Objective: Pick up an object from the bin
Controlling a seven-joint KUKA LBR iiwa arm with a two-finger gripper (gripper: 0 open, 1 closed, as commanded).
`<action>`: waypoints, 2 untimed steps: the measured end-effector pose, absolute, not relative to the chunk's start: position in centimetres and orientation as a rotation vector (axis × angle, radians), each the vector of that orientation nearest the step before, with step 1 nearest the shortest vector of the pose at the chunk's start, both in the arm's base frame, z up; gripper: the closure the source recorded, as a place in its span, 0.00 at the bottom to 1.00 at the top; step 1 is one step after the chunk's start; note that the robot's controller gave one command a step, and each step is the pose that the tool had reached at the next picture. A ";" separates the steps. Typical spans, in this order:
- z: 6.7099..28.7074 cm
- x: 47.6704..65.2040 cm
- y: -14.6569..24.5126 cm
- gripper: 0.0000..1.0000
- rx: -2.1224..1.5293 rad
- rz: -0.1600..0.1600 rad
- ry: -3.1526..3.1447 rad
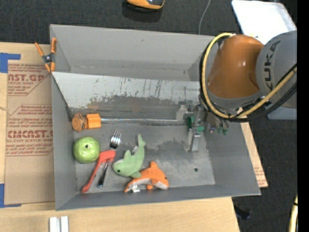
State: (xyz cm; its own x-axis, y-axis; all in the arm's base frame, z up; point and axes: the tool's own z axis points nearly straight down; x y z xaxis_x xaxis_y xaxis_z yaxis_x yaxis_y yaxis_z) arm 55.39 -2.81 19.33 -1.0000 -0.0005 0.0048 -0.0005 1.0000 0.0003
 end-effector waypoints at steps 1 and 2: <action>19.7 55.6 -2.8 0.00 0.002 0.000 -3.144; 22.2 54.2 -4.1 0.00 0.142 0.001 -3.142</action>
Offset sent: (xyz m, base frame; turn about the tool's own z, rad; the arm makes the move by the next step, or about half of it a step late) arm -0.0175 -0.0181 0.0383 -0.1213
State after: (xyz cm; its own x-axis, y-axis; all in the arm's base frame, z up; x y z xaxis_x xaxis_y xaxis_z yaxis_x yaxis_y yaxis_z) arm 54.19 -4.10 22.22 -0.9959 -0.0904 -0.0036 -0.0904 0.9959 -0.0008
